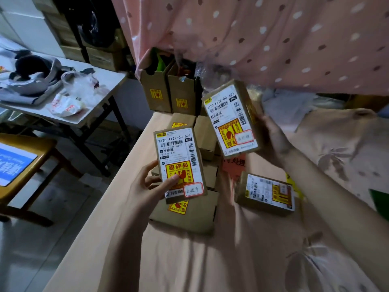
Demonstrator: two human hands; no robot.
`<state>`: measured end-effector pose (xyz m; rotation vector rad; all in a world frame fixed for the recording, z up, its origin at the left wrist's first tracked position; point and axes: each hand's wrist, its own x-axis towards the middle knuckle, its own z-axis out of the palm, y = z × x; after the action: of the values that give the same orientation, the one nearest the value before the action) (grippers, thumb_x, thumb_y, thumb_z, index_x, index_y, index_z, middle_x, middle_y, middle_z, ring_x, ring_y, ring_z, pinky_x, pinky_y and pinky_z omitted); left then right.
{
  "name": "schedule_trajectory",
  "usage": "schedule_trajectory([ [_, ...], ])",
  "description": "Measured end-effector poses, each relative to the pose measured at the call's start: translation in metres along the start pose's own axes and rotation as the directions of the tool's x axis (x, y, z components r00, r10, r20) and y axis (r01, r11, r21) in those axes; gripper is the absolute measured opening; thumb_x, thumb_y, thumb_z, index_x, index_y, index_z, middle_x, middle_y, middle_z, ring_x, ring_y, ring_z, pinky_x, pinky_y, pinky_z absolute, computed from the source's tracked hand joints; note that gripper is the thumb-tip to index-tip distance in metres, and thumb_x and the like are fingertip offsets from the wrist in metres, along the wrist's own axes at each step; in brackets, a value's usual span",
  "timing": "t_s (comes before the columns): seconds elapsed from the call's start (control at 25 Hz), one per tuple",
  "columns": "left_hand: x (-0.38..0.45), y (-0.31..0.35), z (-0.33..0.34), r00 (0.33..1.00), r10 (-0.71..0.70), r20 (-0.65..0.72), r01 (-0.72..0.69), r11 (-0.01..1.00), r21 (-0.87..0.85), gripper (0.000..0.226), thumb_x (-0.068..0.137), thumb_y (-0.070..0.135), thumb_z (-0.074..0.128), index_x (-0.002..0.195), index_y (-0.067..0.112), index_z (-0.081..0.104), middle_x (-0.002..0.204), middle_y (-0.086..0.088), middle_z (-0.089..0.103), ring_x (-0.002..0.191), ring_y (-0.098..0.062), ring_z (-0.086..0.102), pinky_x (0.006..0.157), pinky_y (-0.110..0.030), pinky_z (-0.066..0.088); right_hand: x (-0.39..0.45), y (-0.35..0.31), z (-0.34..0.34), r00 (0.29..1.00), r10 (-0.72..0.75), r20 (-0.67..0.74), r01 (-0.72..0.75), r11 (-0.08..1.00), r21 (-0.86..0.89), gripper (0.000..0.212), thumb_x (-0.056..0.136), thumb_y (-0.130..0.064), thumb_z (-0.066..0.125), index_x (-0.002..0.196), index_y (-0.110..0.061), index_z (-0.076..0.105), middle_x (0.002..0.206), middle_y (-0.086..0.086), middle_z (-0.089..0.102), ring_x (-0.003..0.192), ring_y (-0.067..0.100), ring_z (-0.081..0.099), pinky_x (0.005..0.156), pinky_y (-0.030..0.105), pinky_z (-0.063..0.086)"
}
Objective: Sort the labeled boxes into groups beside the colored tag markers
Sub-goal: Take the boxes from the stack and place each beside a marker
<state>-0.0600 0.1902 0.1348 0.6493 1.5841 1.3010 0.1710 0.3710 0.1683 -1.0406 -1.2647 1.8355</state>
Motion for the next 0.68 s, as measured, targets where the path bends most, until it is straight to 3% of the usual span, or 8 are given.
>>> schedule_trajectory([
  [0.08,-0.004,0.003,0.007,1.0,0.013,0.019,-0.013,1.0,0.003,0.053,0.075,0.017,0.074,0.123,0.028,0.053,0.099,-0.012,0.071,0.083,-0.016,0.071,0.061,-0.022,0.059,-0.025,0.012,-0.006,0.998,0.024,0.056,-0.026,0.999,0.038,0.055,0.088,-0.06,0.031,0.113,-0.026,0.066,0.107,0.003,0.072,0.1,0.022,0.065,0.087,0.041,0.046],
  [0.2,-0.01,0.005,0.016,0.999,0.03,0.043,-0.03,0.999,0.016,0.056,0.076,0.015,0.073,0.127,0.024,0.052,0.097,-0.01,0.071,0.082,-0.016,0.071,0.066,-0.029,0.061,-0.056,0.026,-0.009,0.994,0.037,0.103,-0.036,0.999,-0.013,0.067,0.062,-0.077,0.056,0.112,-0.035,0.066,0.112,-0.003,0.07,0.107,0.023,0.061,0.091,0.042,0.045],
  [0.32,-0.014,0.002,0.026,0.995,0.039,0.094,-0.042,0.999,0.028,0.053,0.075,0.015,0.074,0.123,0.025,0.053,0.085,0.0,0.074,0.071,-0.008,0.073,0.069,-0.033,0.059,-0.087,0.034,-0.018,0.995,0.069,0.068,-0.067,0.997,-0.027,0.061,0.061,-0.068,0.066,0.11,-0.032,0.065,0.11,-0.004,0.072,0.102,0.017,0.067,0.085,0.035,0.056],
  [0.44,-0.025,-0.005,0.043,0.982,0.03,0.186,-0.038,0.998,0.043,0.05,0.076,0.014,0.074,0.119,0.028,0.052,0.076,0.004,0.074,0.064,-0.002,0.071,0.055,-0.021,0.057,-0.123,0.043,-0.032,0.991,0.116,-0.074,-0.118,0.992,-0.033,0.03,0.076,-0.044,0.055,0.096,-0.027,0.068,0.091,0.0,0.076,0.083,0.02,0.071,0.073,0.036,0.057],
  [0.56,-0.039,-0.019,0.06,0.97,0.001,0.243,-0.014,0.999,0.051,0.051,0.076,0.012,0.074,0.12,0.024,0.053,0.082,-0.001,0.072,0.063,-0.001,0.07,0.048,-0.014,0.052,-0.156,0.056,-0.05,0.979,0.1,-0.178,-0.123,0.985,-0.119,0.043,0.067,-0.043,0.057,0.101,-0.019,0.067,0.092,0.004,0.075,0.081,0.022,0.071,0.074,0.039,0.057],
  [0.68,-0.058,-0.03,0.08,0.952,-0.032,0.305,0.007,0.996,0.084,0.055,0.073,0.013,0.076,0.123,0.022,0.054,0.086,-0.004,0.073,0.068,-0.006,0.072,0.053,-0.017,0.055,-0.192,0.054,-0.063,0.967,-0.004,-0.254,-0.041,0.984,-0.173,0.06,0.052,-0.04,0.065,0.105,-0.012,0.063,0.086,0.003,0.075,0.079,0.021,0.071,0.066,0.027,0.059],
])
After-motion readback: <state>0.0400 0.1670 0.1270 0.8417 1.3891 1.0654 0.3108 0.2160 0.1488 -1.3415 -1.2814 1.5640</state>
